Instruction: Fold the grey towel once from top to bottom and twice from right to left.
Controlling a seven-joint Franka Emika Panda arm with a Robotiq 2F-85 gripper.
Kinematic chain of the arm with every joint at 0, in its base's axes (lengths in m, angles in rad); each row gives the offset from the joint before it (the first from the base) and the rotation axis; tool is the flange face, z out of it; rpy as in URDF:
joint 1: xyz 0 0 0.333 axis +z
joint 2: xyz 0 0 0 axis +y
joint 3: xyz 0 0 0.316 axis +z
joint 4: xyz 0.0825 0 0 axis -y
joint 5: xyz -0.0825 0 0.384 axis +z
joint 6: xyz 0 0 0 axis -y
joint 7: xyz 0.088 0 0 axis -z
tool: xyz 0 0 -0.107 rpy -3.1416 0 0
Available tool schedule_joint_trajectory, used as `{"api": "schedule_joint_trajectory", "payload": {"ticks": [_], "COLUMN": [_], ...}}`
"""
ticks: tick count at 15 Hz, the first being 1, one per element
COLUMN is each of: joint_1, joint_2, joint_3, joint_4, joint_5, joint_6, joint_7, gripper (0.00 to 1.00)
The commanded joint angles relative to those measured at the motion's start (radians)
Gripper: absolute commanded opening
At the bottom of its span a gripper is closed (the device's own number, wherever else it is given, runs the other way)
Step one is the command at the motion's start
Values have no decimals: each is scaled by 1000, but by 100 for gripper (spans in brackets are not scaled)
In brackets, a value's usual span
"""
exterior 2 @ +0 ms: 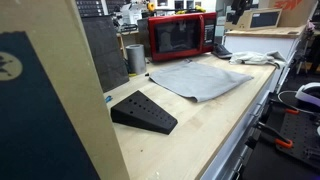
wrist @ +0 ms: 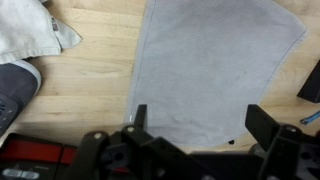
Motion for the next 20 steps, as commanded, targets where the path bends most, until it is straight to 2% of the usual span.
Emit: {"api": "schedule_joint_trajectory", "payload": {"ticks": [1, 17, 20], "joint_1": [-45, -45, -40], "joint_2": [7, 7, 54], "joint_3": [41, 41, 68], "joint_4": [2, 2, 22], "joint_5": [18, 18, 51], "joint_6": [-5, -5, 26], "joint_7": [-14, -14, 5], "gripper": [100, 100, 100]}}
